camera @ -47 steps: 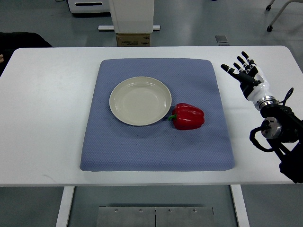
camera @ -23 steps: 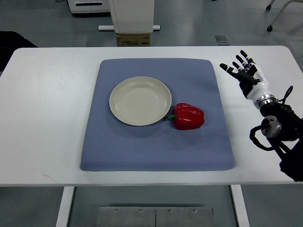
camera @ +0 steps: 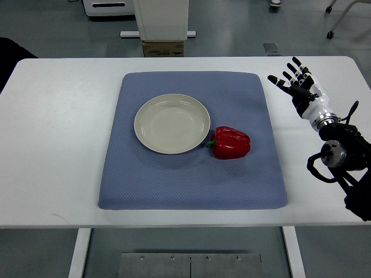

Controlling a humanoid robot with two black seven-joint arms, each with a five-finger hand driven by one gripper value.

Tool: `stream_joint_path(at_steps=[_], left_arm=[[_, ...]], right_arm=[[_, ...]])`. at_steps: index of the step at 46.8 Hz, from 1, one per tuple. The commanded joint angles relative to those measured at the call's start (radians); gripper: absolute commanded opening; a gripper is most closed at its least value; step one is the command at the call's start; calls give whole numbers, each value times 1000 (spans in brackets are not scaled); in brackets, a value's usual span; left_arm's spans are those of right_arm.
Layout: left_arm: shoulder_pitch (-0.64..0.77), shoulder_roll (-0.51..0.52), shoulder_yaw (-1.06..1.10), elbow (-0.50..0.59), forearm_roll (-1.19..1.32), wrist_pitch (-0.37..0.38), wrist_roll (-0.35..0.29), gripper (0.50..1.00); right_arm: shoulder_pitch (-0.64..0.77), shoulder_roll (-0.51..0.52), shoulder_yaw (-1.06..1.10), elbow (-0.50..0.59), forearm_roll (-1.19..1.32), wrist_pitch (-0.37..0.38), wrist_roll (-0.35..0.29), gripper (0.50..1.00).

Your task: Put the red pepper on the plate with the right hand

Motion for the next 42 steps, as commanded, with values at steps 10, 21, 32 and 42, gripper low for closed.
stream_joint_path(at_steps=[10,21,32,42], left_arm=[[0,0,0,0,0,0,0,1000],[0,0,0,0,0,0,1,1000],[0,0,0,0,0,0,1,1000],[0,0,0,0,0,0,0,1000]], right_arm=[[21,-53,-83,43,-42,27,18,1000],[61,-157,-238,110,-129,60,61,995],[111,-263,-399,242,-175,61,64,985],[189,-317,-534,308,-229,69,62,964]])
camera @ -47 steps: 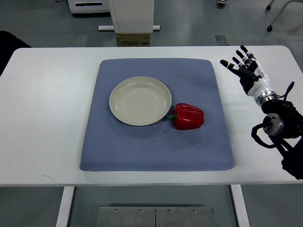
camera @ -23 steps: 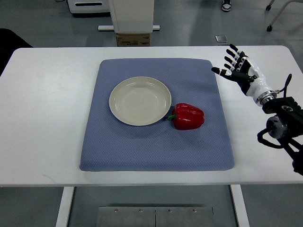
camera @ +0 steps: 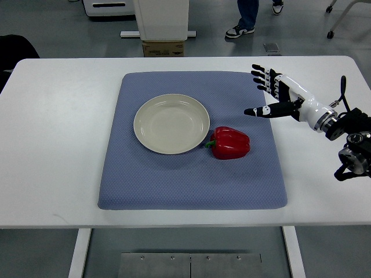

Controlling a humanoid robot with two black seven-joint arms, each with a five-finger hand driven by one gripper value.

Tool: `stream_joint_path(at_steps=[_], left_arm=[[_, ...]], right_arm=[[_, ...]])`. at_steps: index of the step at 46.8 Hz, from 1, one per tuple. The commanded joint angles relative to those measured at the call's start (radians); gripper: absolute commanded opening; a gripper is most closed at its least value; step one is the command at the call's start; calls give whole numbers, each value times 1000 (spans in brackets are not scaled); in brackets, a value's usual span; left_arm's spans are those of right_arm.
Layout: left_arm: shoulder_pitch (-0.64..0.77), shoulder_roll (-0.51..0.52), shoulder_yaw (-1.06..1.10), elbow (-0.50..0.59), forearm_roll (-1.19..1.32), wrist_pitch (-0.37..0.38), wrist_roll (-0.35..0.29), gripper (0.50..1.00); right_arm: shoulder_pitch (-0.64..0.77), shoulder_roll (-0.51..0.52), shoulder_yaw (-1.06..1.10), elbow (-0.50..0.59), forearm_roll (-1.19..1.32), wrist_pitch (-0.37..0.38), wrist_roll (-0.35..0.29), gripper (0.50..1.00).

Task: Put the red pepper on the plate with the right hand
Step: 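Reach the open right hand toward the red bell pepper, then close the right hand fingers around the red bell pepper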

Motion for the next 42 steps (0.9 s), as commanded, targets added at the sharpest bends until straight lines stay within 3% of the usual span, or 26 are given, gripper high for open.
stream_joint_path(at_steps=[1,42], left_arm=[[0,0,0,0,0,0,1,1000],[0,0,0,0,0,0,0,1000]], right_arm=[[31,-19,-53,21,-21,4,-1,962],[343,-5,-559,55,-202,4,11,945]])
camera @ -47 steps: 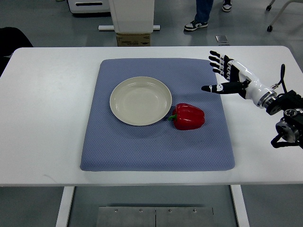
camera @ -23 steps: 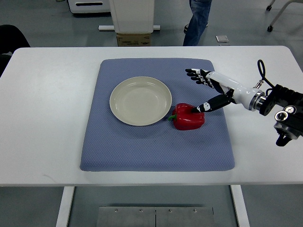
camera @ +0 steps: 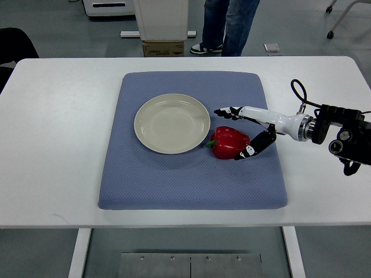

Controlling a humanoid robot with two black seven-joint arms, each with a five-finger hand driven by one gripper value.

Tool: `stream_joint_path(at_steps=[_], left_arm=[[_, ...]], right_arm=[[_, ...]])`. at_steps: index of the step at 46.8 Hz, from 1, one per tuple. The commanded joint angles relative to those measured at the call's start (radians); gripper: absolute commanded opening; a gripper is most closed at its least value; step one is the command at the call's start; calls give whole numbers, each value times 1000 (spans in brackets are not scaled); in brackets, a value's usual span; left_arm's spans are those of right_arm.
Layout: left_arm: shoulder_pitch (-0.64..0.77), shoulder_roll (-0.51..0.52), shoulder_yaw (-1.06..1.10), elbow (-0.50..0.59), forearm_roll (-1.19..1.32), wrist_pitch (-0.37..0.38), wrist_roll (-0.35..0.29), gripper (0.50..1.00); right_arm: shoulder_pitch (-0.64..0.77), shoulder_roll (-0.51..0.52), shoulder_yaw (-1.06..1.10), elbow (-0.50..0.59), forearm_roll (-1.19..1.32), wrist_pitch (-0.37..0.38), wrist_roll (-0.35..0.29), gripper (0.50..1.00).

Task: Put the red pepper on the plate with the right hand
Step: 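Close the right hand fingers around the red bell pepper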

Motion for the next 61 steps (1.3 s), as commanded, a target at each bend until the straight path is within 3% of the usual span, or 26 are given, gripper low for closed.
stream_joint_path(at_steps=[1,23,50,54,61], left_arm=[[0,0,0,0,0,0,-1,1000],[0,0,0,0,0,0,-1,1000],[0,0,0,0,0,0,-1,1000],[0,0,0,0,0,0,-1,1000],[0,0,0,0,0,0,1,1000]], right_arm=[[1,8,-6,0,-8,0,-4,943],[-5,53,-10,-18,-21,-2,-41,901],[-14,56,-16,-68,-19,-5,-39,872],[-16,54,-16,-68,-19,-3,-39,822],[-16,56,-16,-68,-19,-2,-39,676]])
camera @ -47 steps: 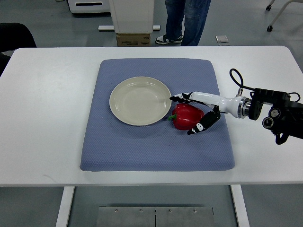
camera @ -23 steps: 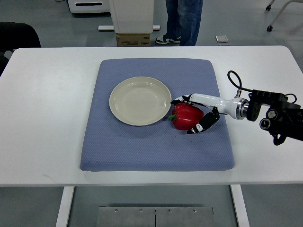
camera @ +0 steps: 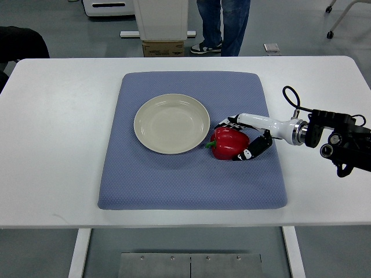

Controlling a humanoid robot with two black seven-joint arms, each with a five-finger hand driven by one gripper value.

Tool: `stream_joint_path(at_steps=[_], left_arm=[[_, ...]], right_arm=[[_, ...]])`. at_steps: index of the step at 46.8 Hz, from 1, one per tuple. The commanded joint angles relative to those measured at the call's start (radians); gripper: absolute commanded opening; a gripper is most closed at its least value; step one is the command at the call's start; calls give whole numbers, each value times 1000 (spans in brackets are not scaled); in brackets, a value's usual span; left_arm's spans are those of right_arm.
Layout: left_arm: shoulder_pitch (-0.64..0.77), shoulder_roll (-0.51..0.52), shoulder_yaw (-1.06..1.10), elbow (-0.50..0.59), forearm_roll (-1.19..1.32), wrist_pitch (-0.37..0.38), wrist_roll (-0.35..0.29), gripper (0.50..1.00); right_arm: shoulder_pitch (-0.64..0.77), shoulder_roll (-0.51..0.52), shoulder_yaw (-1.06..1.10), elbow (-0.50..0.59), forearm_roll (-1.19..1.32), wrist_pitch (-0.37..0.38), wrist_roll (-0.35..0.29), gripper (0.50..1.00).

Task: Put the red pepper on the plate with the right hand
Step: 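Close the right hand fingers around the red bell pepper, then lift and carry the pepper with the right hand over the plate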

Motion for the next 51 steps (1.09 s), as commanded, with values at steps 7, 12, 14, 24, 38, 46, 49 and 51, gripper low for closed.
stream_joint_path(at_steps=[7,12,14,24,38,46,49,51], left_arm=[[0,0,0,0,0,0,1,1000],[0,0,0,0,0,0,1,1000],[0,0,0,0,0,0,-1,1000],[0,0,0,0,0,0,-1,1000],[0,0,0,0,0,0,-1,1000],[0,0,0,0,0,0,-1,1000],[0,0,0,0,0,0,-1,1000],[0,0,0,0,0,0,-1,1000]], right_arm=[[3,-1,1,-1,2,1,-3,500],[15,-2,7,-3,6,0,-32,500],[25,-4,13,-1,9,0,-49,500],[51,16,105,-20,14,1,-123,500],[98,131,167,-40,32,6,-215,500],[103,215,170,-47,32,4,-252,500],[103,252,173,-64,34,3,-262,500],[103,281,173,-84,34,3,-268,500]])
